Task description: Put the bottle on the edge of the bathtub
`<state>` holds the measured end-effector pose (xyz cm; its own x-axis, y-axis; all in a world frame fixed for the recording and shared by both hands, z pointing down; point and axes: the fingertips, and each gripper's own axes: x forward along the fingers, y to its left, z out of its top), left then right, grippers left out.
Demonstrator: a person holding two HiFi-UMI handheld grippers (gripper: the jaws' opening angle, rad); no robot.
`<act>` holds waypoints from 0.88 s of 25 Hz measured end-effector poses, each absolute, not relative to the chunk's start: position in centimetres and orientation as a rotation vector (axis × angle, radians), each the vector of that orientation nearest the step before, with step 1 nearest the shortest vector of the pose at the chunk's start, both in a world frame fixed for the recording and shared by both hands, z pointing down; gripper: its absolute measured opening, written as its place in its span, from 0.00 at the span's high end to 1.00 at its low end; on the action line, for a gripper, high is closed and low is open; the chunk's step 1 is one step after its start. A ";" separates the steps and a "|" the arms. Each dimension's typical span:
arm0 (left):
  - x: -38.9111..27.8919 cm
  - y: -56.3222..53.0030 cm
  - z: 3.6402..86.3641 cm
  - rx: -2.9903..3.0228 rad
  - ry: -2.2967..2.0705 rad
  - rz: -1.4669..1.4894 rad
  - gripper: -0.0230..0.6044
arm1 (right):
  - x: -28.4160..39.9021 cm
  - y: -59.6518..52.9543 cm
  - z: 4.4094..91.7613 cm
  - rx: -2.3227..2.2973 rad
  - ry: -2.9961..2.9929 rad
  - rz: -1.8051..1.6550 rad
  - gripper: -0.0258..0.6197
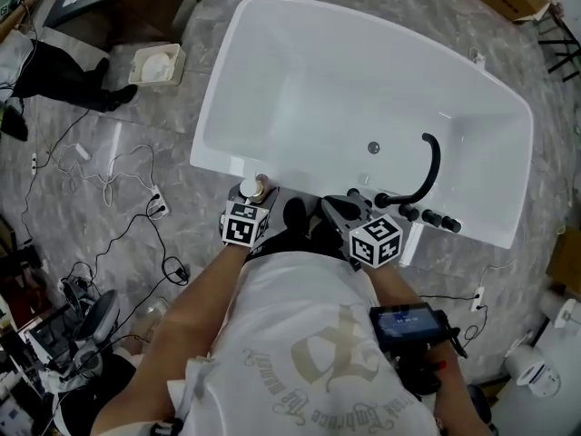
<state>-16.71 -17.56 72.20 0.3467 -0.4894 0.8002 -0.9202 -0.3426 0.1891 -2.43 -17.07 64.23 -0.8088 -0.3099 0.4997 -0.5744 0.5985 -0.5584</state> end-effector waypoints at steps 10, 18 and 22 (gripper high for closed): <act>-15.8 -19.3 74.6 1.961 -1.202 0.950 0.60 | -1.6 -18.6 64.4 0.704 -2.462 1.066 0.95; -15.3 -20.4 76.5 1.930 -1.218 0.981 0.60 | -0.8 -19.7 64.8 0.682 -2.448 1.080 0.95; -15.1 -20.8 77.0 1.924 -1.218 0.975 0.61 | -1.4 -20.2 65.0 0.663 -2.446 1.084 0.95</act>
<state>-15.13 -20.77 77.01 0.2912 -0.4401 0.8494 -0.9253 -0.3550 0.1332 -1.35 -20.22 64.99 -0.8152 -0.2630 0.5161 -0.5590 0.5907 -0.5819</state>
